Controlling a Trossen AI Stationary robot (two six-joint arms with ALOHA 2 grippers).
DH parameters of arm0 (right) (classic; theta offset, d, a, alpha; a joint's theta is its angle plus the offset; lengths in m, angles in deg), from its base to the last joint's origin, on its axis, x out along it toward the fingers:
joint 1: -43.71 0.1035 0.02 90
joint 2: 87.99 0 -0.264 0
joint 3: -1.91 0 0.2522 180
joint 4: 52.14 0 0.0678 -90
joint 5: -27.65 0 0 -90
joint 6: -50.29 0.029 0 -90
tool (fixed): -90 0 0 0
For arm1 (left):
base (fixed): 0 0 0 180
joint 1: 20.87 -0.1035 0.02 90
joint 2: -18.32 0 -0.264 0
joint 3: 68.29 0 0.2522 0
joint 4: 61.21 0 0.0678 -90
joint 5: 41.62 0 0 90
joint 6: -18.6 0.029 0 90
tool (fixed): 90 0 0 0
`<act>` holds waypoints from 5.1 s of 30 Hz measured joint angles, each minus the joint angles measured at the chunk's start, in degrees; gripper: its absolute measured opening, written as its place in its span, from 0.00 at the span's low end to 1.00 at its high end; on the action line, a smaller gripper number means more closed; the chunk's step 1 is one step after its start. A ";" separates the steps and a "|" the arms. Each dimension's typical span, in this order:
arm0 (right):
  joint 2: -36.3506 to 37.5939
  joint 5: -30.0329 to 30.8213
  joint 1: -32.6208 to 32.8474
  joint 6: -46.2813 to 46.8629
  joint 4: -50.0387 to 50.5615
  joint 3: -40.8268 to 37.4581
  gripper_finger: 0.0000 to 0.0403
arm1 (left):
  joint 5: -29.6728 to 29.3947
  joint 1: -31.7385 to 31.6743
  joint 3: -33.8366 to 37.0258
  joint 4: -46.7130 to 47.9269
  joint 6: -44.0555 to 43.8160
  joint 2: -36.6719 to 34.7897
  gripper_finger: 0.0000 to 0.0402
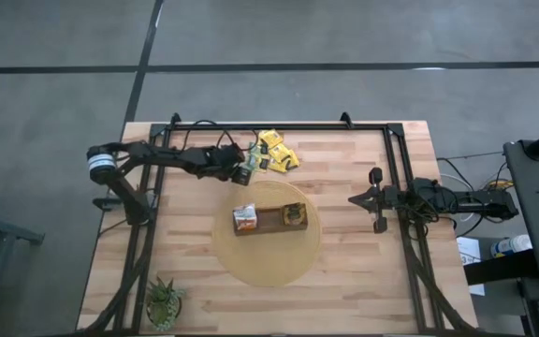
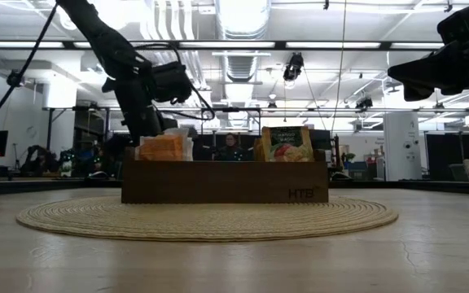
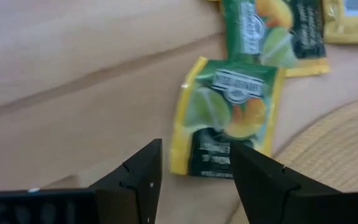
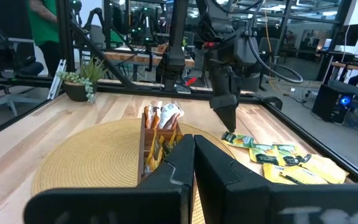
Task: Pick & Place Tea
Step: Put the white and orange tea bag into the wooden organizer
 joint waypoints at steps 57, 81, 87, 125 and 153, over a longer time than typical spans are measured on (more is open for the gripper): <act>-0.07 0.00 0.02 0.00 0.00 0.00 0.02 | -9.48 12.03 -28.91 32.39 28.53 -1.84 0.00; 0.04 0.12 0.00 1.57 -19.82 0.00 0.02 | -7.39 23.26 -39.40 38.30 35.05 -1.97 0.00; -0.50 1.54 -0.02 0.44 -21.45 0.00 0.02 | -7.50 24.50 -39.63 38.25 34.91 -1.97 0.00; -73.69 -3.61 -0.03 8.54 -20.74 39.73 0.70 | -7.74 27.56 -43.29 38.22 36.79 2.51 0.00; -94.51 -7.65 -3.74 3.43 -5.28 60.59 0.03 | -10.87 30.43 -43.33 40.95 34.14 2.46 0.00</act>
